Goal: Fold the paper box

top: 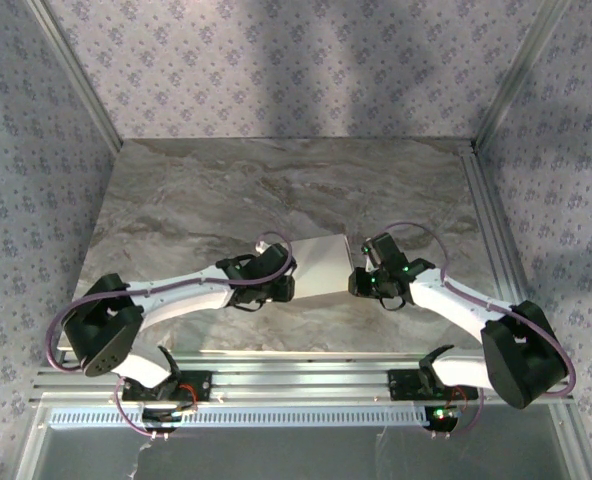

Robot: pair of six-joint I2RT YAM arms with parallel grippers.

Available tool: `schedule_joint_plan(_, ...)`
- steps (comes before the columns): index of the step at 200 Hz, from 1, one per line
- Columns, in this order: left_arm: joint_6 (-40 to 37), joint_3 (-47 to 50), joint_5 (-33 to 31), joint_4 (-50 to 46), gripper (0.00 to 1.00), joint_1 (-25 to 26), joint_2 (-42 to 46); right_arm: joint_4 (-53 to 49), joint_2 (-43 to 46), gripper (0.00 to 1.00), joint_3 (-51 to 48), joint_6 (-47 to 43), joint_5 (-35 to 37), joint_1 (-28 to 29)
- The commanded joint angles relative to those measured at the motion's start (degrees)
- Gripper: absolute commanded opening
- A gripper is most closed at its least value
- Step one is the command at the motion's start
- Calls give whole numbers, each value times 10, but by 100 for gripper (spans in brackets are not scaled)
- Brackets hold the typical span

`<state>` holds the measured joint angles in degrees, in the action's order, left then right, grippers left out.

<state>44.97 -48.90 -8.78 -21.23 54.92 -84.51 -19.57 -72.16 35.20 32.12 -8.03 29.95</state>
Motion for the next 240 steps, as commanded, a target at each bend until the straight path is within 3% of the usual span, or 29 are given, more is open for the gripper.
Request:
schedule_joint_plan(1,16,1,0,-17,46,8,-1,-17,-3,23,12,-6,-4,-2)
schedule_joint_plan(31,36,-8,-18,-33,50,18,5,-19,-3,23,14,-6,-4,-3)
schedule_joint_plan(64,64,3,-67,-63,51,23,70,-18,-3,23,13,-7,-3,-3)
schedule_joint_plan(109,81,18,4,-31,51,23,48,-13,-5,23,13,-5,-5,-3)
schedule_joint_plan(240,79,16,18,25,48,23,-1,-11,-8,23,18,-4,-9,-2)
